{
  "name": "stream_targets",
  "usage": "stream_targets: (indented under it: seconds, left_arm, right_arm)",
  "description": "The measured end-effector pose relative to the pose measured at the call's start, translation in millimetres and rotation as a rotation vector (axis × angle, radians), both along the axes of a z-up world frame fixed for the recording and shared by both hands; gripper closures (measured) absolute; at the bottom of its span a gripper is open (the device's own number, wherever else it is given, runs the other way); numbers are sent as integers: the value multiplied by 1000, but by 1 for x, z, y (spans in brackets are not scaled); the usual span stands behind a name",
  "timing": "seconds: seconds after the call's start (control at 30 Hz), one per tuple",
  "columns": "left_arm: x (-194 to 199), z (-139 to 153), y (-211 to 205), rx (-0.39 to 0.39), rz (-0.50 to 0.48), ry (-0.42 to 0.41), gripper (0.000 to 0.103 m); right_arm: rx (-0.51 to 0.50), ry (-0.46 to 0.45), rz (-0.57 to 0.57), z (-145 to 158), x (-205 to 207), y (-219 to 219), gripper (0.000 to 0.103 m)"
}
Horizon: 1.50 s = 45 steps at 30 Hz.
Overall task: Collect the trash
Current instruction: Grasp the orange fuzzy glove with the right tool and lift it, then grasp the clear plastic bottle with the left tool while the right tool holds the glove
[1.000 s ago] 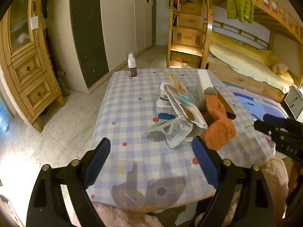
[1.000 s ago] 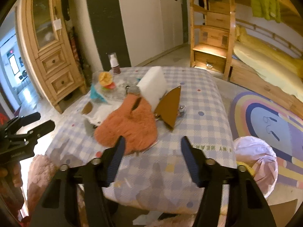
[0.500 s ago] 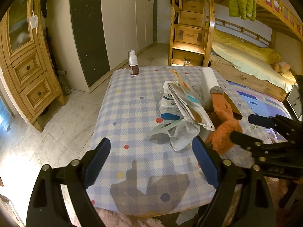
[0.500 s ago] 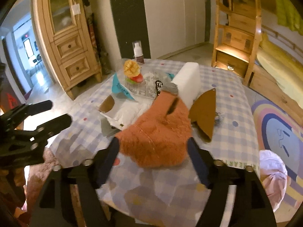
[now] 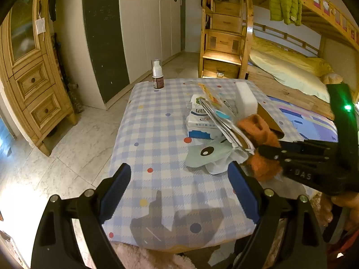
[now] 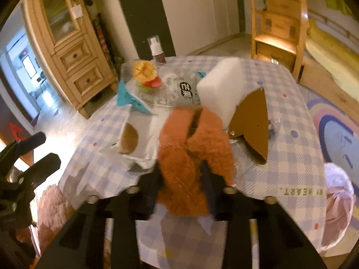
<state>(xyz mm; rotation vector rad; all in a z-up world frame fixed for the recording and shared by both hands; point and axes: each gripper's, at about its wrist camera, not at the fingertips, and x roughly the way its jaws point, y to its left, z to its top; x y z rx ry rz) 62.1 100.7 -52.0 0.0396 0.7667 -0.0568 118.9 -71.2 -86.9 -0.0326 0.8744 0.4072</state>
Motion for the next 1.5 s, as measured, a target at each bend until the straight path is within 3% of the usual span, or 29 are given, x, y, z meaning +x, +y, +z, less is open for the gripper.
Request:
stream_targets:
  seconds: [0.13,0.33,0.47,0.6,0.7,0.77,0.87,1.07,1.27,1.37,1.5]
  left_arm:
    - [-2,3,0,-2,-1,-10,18]
    - [-3,14,-4,-5,-13,-34,18]
    - [3,20,-10,-9,-26,-45,18]
    - [19,24,-20,-20,-50,-51,19]
    - [36,22,-29,-36,-71,-33,36]
    - [52,16,-33,-52,-83,-5,54]
    - [72,7,-37,-67,-84,29,64]
    - [101,-7,-40,-117,-82,84,66]
    - [112,-10,-41,-145,-73,100,95]
    - [110,-3,-41,-159,-82,63,103]
    - [104,20,-50,-144,-107,-29,103]
  right_arm:
    - [-59,-126,18,31,-18,1,84]
    - [-17,-275,-16,89,-38,-22,84]
    - [4,-342,-71,111,-47,-42,84]
    - [-29,-347,-117,108,-46,-56,84]
    - [-24,-316,-139,97,-43,-67,84]
    - [-20,-294,-150,88,-40,-72,84]
    - [-21,-278,-159,81,-39,-78,84]
    - [-15,-249,-168,69,-36,-83,84]
    - [-8,-234,-172,65,-37,-87,84]
    - [-7,-237,-174,65,-40,-88,84]
    - [-1,-257,-191,68,-45,-91,84]
